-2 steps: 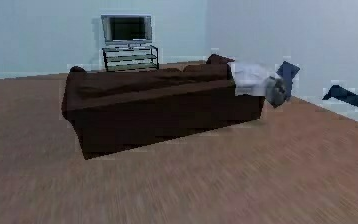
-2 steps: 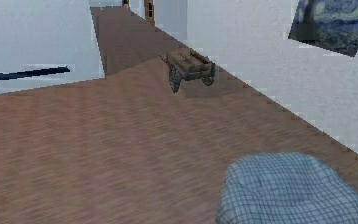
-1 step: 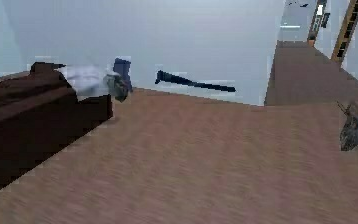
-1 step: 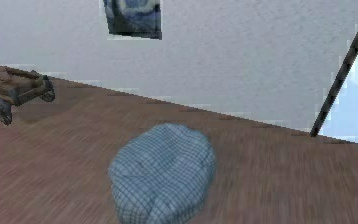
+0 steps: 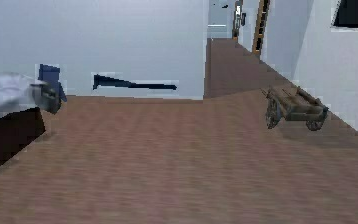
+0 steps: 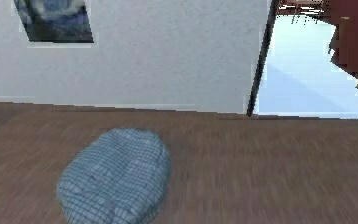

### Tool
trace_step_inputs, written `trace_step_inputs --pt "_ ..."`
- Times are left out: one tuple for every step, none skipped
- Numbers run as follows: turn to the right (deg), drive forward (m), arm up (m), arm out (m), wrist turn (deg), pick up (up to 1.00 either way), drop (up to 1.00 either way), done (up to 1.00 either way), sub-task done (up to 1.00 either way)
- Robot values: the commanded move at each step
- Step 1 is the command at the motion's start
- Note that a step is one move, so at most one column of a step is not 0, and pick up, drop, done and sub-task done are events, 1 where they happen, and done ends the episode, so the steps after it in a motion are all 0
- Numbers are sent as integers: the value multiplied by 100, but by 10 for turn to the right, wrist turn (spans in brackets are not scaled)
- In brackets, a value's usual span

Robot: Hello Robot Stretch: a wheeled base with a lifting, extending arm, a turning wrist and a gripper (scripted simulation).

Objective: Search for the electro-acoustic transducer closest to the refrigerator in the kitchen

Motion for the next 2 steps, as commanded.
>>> trace_step_inputs --pt "0 85 0 0 0 0 0 0 0" --pt "450 0 0 0 0 0 0 0 0"
